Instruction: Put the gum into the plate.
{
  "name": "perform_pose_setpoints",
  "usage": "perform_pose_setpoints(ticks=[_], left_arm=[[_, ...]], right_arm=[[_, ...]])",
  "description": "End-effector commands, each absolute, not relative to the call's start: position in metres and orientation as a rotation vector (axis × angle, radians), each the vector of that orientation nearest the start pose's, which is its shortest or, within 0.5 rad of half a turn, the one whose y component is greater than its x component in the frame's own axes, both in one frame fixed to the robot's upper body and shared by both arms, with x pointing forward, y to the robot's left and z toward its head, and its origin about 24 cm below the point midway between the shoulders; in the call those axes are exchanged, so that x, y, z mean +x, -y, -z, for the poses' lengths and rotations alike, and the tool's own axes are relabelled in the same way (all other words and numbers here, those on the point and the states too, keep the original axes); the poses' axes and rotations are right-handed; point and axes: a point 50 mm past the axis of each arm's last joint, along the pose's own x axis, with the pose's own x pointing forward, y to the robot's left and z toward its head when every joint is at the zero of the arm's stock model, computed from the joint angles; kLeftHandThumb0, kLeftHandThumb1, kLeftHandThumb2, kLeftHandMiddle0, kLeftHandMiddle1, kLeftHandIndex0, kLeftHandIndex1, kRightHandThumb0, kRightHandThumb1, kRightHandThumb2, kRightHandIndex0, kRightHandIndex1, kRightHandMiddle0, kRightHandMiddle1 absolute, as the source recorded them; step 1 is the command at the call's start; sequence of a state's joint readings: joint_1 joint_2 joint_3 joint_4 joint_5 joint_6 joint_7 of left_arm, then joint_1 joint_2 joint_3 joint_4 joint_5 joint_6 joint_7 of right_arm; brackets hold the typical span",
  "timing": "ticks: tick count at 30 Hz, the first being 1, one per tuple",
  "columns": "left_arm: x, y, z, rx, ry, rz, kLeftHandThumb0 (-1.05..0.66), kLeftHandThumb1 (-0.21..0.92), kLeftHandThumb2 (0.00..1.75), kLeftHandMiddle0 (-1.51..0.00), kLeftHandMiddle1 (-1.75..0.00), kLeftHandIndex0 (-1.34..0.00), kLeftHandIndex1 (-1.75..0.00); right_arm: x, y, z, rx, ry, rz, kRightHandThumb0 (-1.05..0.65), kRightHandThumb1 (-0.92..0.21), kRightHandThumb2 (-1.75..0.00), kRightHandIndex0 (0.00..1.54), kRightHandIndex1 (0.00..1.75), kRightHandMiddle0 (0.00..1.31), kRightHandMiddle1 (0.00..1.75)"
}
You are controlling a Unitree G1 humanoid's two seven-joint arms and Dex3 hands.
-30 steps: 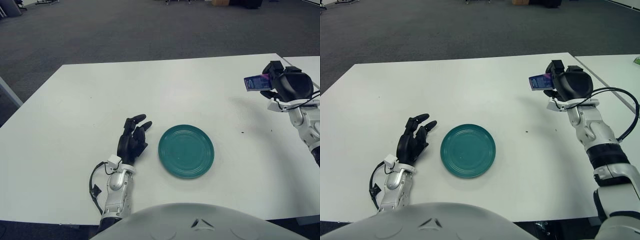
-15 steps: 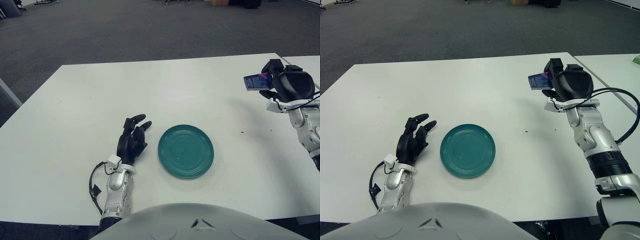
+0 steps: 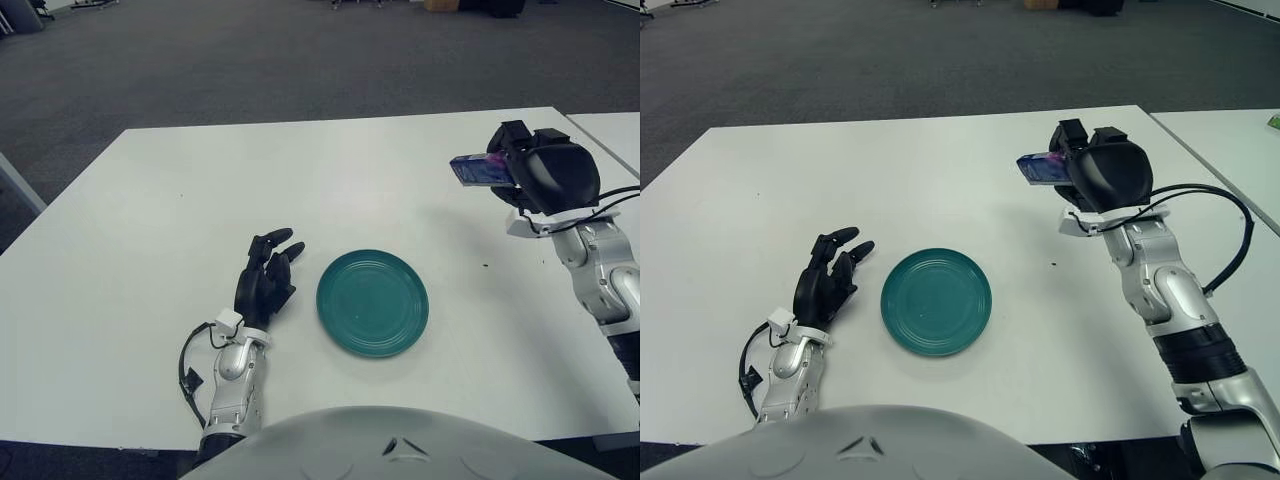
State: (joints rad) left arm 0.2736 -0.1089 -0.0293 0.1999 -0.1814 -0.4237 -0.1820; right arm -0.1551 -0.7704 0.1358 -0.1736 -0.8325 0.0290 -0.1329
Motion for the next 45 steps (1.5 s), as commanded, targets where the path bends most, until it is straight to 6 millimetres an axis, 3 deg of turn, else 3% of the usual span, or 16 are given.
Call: perform_pose_setpoints(ticks=[1, 28, 45], left_arm=[[0.171, -0.136, 0.04, -0.274, -0.125, 0.018, -0.73, 0.92, 0.7, -0.38, -0.73, -0.13, -1.1], [0.171, -0.129, 0.038, -0.274, -0.098, 0.014, -0.73, 0.92, 0.66, -0.38, -0.76, -0.15, -1.11], [0.173, -0.128, 0.038, -0.272, -0.093, 0.005, -0.73, 0.92, 0.66, -0.35, -0.75, -0.11, -1.09]], right_arm=[[0.265, 0.212, -0.159, -1.559, 0.471, 0.059, -0.01, -0.5, -0.98, 0.59, 1.38, 0.4, 1.75], [0.223, 0.153, -0.157, -1.418, 0.707, -0.152, -0.01, -0.42, -1.1, 0.66, 1.45, 0.37, 1.75], [0.211, 0.144, -0.155, -1.441, 0.728, -0.28, -0.01, -0.47, -1.03, 0.62, 1.42, 0.36, 1.75]])
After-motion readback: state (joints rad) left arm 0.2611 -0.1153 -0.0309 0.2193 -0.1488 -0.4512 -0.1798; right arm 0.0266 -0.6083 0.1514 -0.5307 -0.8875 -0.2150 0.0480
